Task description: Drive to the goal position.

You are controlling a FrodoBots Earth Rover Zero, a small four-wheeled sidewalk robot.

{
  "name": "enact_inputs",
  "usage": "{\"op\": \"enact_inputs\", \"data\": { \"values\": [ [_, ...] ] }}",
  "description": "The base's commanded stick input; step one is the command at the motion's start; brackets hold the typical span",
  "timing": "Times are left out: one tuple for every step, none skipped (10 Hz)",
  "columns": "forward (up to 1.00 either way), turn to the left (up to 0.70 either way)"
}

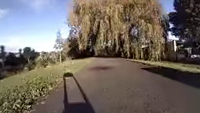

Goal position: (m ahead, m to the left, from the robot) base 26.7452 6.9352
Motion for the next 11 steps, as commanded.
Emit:
{"op": "enact_inputs", "data": {
  "values": [
    [1.00, 0.00],
    [1.00, 0.00],
    [1.00, 0.00],
    [1.00, 0.00],
    [1.00, 0.00],
    [1.00, 0.00],
    [1.00, 0.00],
    [1.00, 0.00],
    [1.00, 0.00],
    [1.00, 0.00],
    [1.00, 0.00]
  ]
}}
